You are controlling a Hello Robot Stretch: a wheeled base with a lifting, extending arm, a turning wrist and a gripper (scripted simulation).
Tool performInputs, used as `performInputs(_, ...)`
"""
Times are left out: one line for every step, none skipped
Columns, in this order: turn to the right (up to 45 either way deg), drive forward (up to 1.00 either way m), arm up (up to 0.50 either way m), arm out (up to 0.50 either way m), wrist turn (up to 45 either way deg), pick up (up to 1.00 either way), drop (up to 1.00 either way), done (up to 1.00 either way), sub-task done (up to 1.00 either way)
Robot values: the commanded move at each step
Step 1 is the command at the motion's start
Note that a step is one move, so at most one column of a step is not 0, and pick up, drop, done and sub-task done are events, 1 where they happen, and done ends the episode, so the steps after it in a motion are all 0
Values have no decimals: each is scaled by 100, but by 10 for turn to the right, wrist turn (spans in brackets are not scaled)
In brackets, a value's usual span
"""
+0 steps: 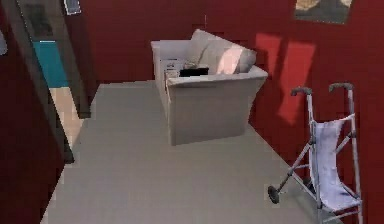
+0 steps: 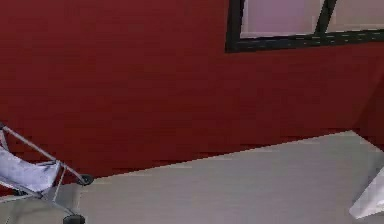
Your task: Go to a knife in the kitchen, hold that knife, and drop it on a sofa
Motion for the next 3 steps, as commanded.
performInputs(-150,0,0,0,0,0,0,0,0)
performInputs(0,100,0,0,0,0,0,0,0)
performInputs(-30,0,0,0,0,0,0,0,0)
